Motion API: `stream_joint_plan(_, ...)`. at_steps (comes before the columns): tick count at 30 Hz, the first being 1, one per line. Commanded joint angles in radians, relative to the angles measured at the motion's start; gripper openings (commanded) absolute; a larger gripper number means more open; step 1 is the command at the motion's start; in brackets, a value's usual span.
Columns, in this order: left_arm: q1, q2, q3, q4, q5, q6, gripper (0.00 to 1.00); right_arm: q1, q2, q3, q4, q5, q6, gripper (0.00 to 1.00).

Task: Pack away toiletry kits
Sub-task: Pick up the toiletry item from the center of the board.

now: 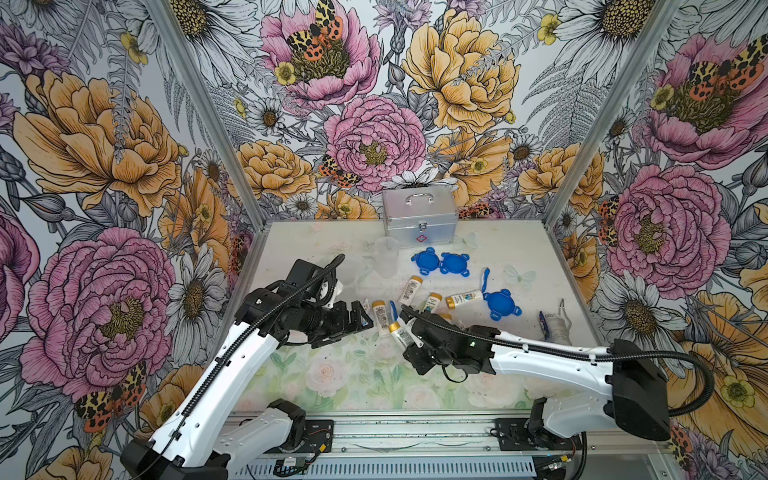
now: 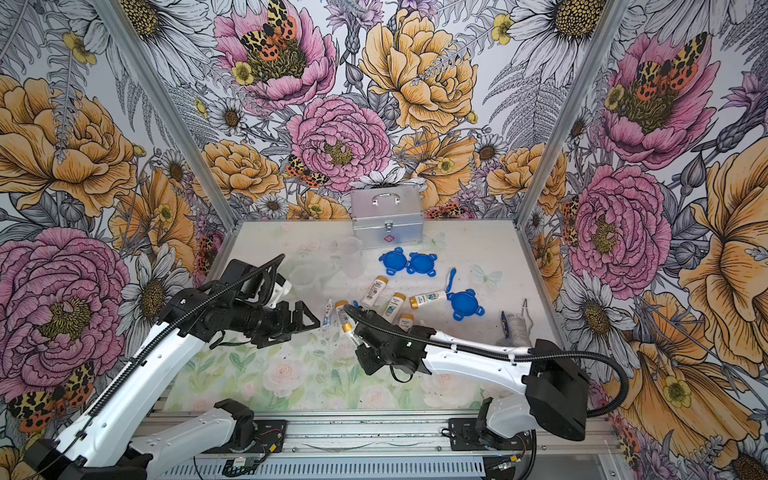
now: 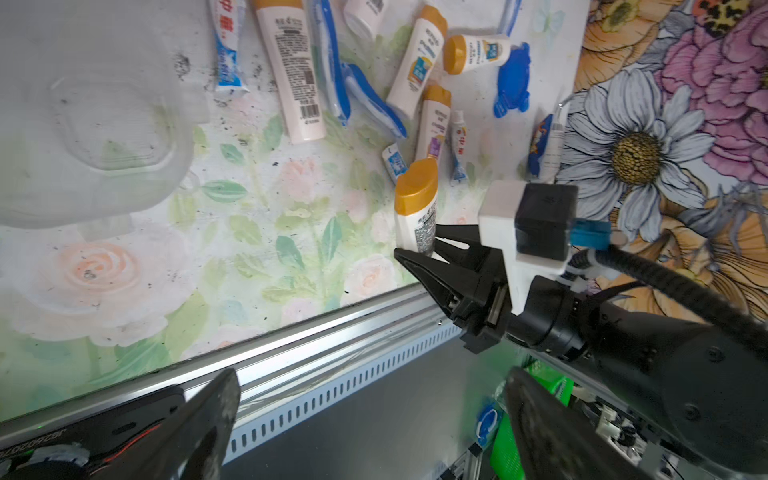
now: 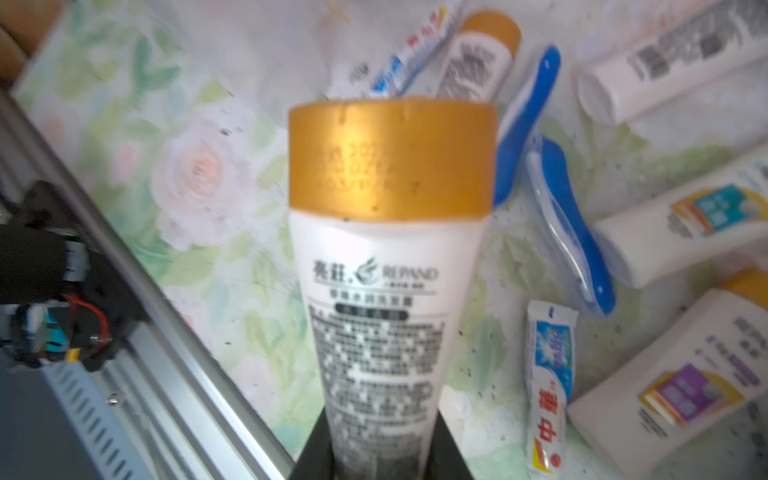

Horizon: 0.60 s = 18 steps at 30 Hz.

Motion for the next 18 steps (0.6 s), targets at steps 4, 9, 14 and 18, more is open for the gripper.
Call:
stream_joint_plan(4, 0.01, -0.027, 0.009, 0.067, 0.158, 0.016, 0.99, 0.015, -0.031, 0.04, 0.098, -0.111, -0.056, 0.1)
stream_joint_plan(9, 0.009, -0.01, 0.002, 0.085, 0.164, 0.014, 0.97, 0.034, -0.028, 0.087, 0.102, -0.13, -0.068, 0.1)
stream_joint_plan(14, -0.009, 0.004, -0.017, 0.096, 0.155, 0.013, 0.93, 0.044, -0.018, 0.135, 0.104, -0.151, -0.082, 0.1)
stream_joint_plan(18, -0.008, 0.004, -0.035, 0.108, 0.151, 0.006, 0.9, 0.049, -0.025, 0.142, 0.108, -0.163, -0.088, 0.1)
